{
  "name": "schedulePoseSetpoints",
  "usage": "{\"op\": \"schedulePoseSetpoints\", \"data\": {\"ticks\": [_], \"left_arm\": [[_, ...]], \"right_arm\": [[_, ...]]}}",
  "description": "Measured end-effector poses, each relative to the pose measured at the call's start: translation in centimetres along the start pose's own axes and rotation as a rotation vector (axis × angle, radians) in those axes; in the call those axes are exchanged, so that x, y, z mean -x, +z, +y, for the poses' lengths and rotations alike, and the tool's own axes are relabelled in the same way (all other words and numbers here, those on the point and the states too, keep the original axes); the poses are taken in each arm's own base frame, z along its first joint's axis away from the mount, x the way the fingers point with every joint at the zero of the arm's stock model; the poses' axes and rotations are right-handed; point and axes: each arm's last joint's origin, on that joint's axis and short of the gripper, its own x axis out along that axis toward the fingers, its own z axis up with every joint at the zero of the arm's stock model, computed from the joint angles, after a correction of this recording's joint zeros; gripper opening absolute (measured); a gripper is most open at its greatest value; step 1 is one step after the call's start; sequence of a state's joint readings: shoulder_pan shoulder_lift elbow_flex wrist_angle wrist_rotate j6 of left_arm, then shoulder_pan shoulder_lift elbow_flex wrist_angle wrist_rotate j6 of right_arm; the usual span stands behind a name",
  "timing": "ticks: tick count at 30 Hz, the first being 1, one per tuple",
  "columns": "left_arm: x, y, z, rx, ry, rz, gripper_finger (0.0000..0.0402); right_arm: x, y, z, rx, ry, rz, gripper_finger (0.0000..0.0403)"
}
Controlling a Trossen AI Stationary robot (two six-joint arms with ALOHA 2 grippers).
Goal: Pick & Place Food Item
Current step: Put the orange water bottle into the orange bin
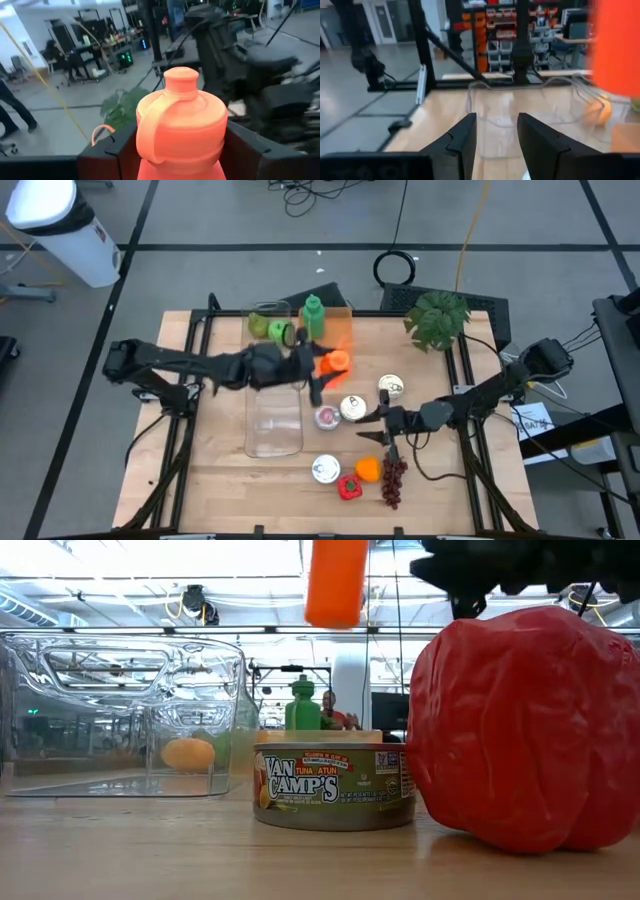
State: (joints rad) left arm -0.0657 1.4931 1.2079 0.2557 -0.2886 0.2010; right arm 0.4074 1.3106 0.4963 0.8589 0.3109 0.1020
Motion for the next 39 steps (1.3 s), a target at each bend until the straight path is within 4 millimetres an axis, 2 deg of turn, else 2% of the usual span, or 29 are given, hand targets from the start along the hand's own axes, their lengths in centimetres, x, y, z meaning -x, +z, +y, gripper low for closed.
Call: {"op": "schedulePoseSetpoints", "data": {"ticks": [6,8,15,20,26,39], "left_arm": [[-3.0,-2.7,5.9,0.082,0.086,-0.038,0.0217],[-3.6,-4.3,7.7,0.115,0.116,-0.009,0.0214],[-6.0,-9.3,11.6,0.169,0.233,0.051,0.0218],[-7.8,-12.5,12.8,0.173,0.277,0.002,0.0215],[-8.9,-15.5,14.0,0.196,0.338,-0.011,0.0217],[-9.0,-17.3,15.3,0.22,0.44,0.05,0.0223]], "right_arm": [[0.4,0.3,0.1,0.009,0.007,-0.002,0.0128],[0.4,0.1,0.2,0.016,0.014,0.015,0.0128],[0.4,0.0,0.3,0.048,0.014,0.023,0.0128],[0.4,0.0,0.3,0.052,0.014,0.026,0.0128],[0.4,0.0,0.3,0.052,0.014,0.026,0.0128],[0.4,0.0,0.2,0.052,0.01,0.026,0.0128]]}}
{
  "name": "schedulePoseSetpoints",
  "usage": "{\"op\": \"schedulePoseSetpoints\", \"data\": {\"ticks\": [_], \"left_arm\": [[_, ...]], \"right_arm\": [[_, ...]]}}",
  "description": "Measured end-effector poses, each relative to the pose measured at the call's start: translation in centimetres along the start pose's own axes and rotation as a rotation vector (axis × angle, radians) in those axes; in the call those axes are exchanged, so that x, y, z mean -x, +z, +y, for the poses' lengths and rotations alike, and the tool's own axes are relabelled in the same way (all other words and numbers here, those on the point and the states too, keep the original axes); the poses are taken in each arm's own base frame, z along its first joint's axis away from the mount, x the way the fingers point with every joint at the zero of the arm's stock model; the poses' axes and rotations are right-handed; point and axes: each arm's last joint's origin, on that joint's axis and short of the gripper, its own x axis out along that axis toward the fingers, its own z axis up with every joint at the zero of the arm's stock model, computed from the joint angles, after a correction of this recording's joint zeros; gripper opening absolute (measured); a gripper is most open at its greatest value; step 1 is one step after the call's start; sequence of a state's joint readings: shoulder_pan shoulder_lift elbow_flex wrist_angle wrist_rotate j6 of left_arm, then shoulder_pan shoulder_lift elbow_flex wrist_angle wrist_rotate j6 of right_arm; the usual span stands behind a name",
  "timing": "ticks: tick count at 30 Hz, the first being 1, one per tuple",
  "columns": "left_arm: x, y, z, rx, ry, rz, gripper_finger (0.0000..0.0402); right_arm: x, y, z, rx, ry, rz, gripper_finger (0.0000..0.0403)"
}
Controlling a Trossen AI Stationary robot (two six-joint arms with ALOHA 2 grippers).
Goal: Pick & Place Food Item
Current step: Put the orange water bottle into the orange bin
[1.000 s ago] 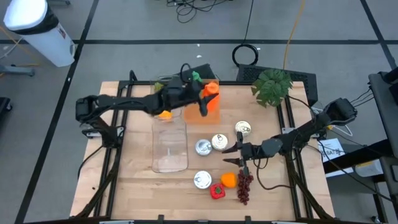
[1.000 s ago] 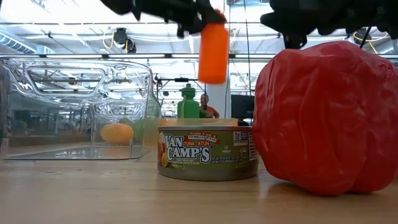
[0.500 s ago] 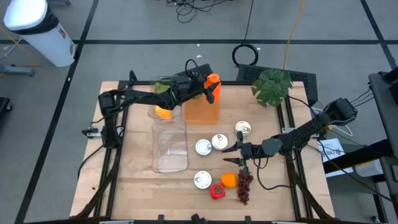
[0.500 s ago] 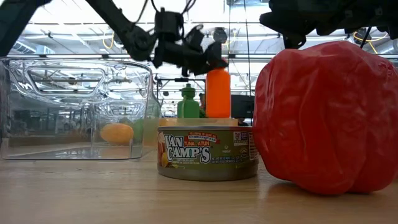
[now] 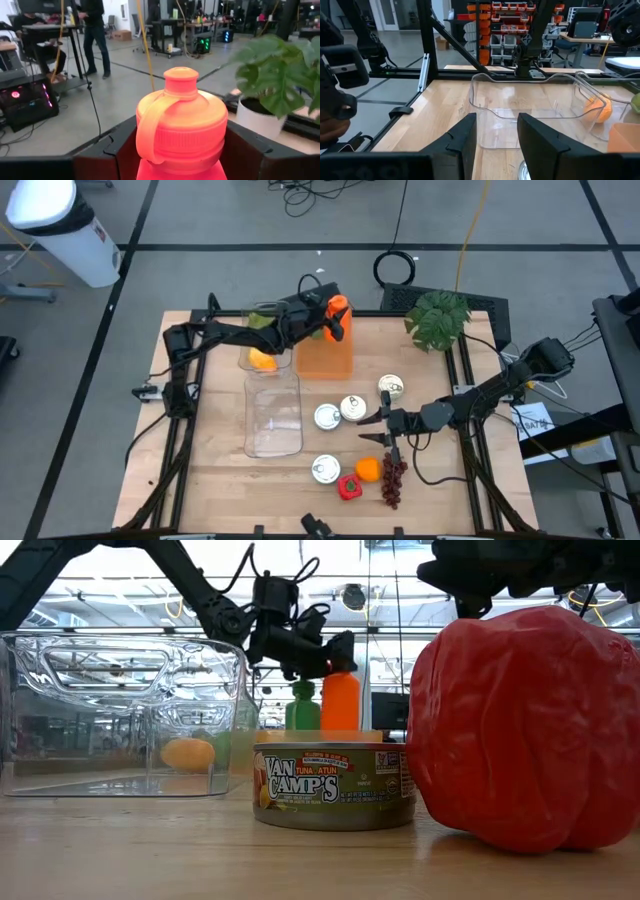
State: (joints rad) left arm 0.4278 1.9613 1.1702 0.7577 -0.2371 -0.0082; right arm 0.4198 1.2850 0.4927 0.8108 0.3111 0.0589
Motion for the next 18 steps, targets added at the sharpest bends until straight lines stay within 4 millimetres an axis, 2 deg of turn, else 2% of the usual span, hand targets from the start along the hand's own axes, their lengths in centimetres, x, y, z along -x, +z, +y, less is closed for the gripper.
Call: {"op": "schedulePoseSetpoints", "data": {"ticks": [8,14,18], "left_arm": [[-0.5,-1.9,-0.2,-0.01,-0.002,0.045,0.0224],[-0.4,-2.0,-0.8,-0.015,-0.017,0.051,0.0226],[-0.3,-2.1,-0.9,-0.021,-0.02,0.063,0.024]], "right_arm": [[0.0,0.0,0.0,0.0,0.0,0.0,0.0128],[0.0,0.0,0.0,0.0,0.0,0.001,0.0128],[0.0,0.0,0.0,0.0,0.0,0.0,0.0128]]}}
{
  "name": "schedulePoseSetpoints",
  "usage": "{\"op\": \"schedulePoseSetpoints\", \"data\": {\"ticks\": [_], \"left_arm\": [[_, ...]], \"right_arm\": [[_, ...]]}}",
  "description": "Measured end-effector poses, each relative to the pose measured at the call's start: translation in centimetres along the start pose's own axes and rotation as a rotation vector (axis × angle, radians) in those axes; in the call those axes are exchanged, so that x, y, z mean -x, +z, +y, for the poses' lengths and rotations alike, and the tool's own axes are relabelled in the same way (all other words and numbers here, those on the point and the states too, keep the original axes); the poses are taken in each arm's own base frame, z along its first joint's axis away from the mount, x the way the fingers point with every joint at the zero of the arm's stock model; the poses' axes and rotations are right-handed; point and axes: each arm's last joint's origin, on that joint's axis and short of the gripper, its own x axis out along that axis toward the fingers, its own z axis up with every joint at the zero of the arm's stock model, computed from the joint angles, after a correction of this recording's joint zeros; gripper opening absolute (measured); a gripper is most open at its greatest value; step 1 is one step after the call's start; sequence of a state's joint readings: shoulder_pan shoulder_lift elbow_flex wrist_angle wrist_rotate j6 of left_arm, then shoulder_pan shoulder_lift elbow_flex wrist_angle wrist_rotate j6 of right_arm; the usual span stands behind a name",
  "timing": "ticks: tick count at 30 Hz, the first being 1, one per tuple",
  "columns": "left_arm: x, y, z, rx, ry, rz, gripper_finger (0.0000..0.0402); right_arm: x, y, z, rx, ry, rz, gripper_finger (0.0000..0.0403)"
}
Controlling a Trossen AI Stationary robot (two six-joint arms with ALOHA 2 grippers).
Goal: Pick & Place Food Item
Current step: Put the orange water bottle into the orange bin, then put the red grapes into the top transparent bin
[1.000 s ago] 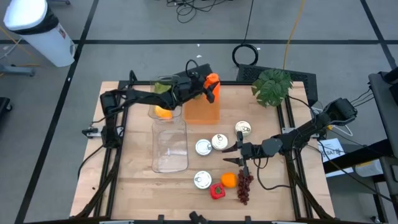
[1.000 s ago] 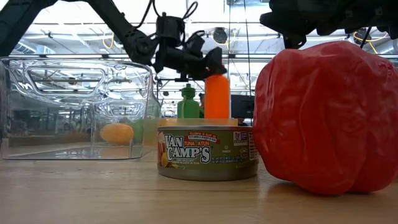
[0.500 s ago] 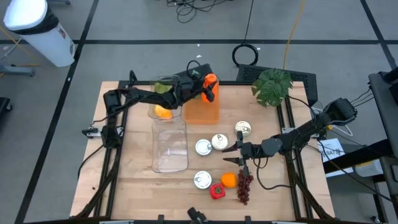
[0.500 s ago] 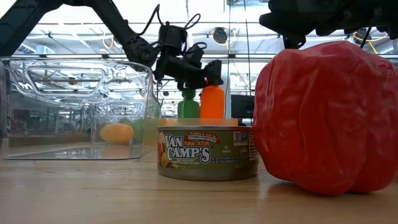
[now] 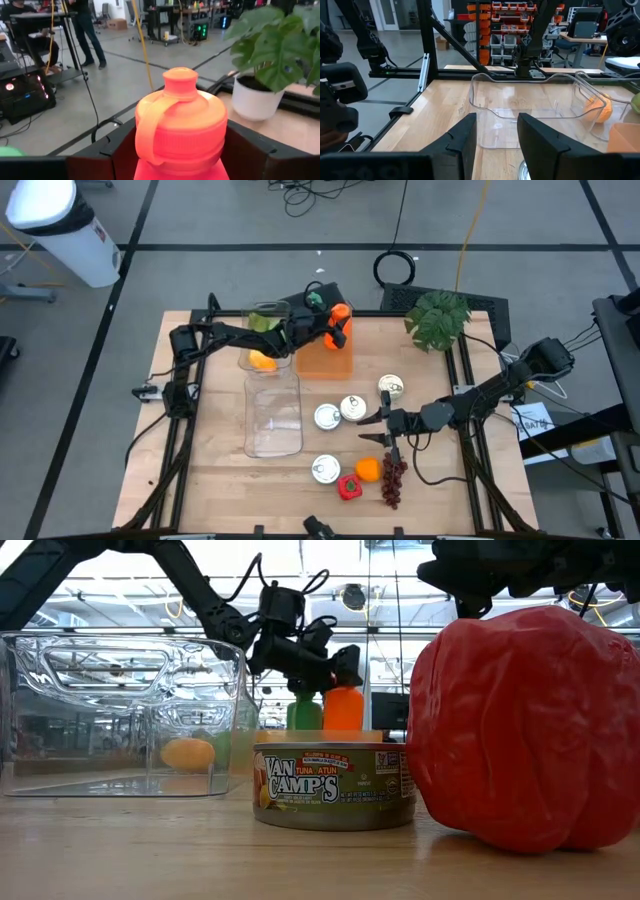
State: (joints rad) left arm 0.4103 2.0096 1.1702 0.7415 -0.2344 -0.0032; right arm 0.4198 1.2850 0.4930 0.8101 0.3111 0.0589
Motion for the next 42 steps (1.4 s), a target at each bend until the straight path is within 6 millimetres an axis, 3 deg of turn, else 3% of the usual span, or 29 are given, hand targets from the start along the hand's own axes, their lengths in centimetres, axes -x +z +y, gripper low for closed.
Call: {"op": "schedulePoseSetpoints", "data": {"ticks": [13,27,36,42], "left_arm": [[0.1,-0.6,-0.4,-0.01,-0.007,0.063,0.0299],[0.5,-0.2,-1.7,-0.084,-0.039,0.023,0.0306],[1.8,2.4,-1.1,-0.065,0.066,0.048,0.0316],[4.6,5.4,-1.3,-0.09,0.039,0.153,0.0306]], "right_arm": [[0.0,0.0,0.0,0.0,0.0,0.0,0.0128],[0.0,0.0,0.0,0.0,0.0,0.0,0.0128],[0.0,0.0,0.0,0.002,-0.001,0.007,0.0128],[0.0,-0.2,0.0,0.007,-0.002,0.022,0.0128]]}}
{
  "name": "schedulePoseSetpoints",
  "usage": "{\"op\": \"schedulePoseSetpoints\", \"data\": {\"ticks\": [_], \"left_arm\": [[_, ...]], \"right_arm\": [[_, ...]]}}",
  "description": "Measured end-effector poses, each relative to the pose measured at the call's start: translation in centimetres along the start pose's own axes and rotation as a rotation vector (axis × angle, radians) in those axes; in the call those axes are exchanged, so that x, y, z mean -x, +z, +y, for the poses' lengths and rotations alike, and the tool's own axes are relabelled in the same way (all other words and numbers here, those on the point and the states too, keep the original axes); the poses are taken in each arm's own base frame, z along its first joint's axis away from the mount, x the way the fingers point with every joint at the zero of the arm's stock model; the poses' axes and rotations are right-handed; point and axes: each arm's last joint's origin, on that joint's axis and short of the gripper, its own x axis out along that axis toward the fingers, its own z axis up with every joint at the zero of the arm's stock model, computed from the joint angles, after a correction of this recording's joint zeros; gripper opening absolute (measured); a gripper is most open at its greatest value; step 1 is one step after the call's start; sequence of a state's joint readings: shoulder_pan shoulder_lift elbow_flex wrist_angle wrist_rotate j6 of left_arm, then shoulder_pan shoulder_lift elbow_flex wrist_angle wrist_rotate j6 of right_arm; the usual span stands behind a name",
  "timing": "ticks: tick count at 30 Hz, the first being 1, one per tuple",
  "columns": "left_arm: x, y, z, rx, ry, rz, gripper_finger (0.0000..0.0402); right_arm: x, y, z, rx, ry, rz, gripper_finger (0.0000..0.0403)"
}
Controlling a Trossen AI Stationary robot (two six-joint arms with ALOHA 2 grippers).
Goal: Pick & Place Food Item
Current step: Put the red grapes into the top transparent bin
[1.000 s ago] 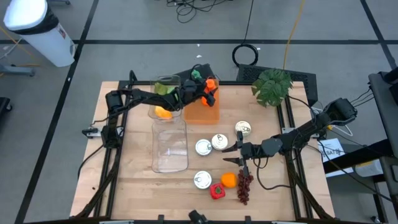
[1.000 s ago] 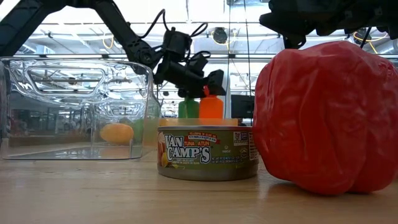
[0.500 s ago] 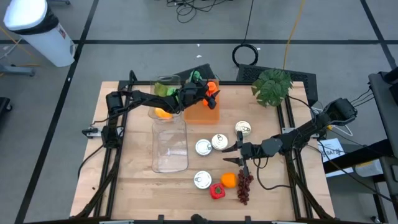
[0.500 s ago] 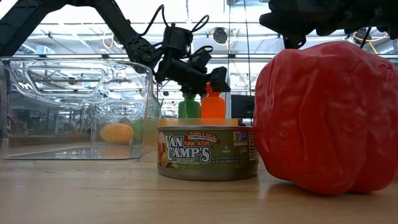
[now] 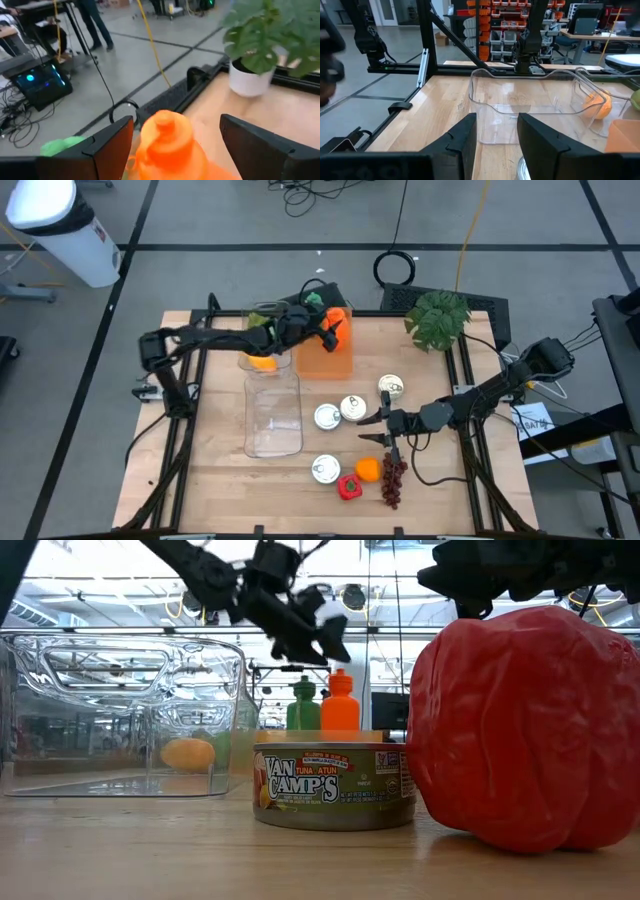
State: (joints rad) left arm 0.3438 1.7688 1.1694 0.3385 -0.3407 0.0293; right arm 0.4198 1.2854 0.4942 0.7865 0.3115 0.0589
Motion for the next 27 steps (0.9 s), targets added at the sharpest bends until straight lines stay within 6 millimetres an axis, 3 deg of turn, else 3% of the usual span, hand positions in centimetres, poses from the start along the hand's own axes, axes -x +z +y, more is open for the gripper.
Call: {"op": "schedulePoseSetpoints", "data": {"ticks": [3,10,15,19,22,27], "left_arm": [[2.5,1.5,-0.2,-0.021,-0.048,0.059,0.0307],[9.6,4.0,-2.6,-0.067,-0.357,0.088,0.0319],[14.5,1.6,-4.1,-0.083,-0.448,0.015,0.0314],[17.9,-1.4,-3.5,-0.011,-0.422,-0.086,0.0308],[19.4,-3.4,-2.3,0.057,-0.376,-0.111,0.0306],[21.5,-3.8,-0.5,0.161,-0.363,-0.209,0.0314]], "right_arm": [[0.0,0.0,0.0,0.001,0.0,0.002,0.0128],[0.2,-0.1,0.8,0.055,0.037,0.007,0.0128],[0.7,-0.2,2.1,0.06,0.09,0.013,0.0128],[1.1,-0.1,4.4,0.092,0.178,0.08,0.014],[1.3,1.0,6.7,0.119,0.25,0.142,0.0179],[2.6,0.8,9.3,0.106,0.332,0.296,0.0274]]}}
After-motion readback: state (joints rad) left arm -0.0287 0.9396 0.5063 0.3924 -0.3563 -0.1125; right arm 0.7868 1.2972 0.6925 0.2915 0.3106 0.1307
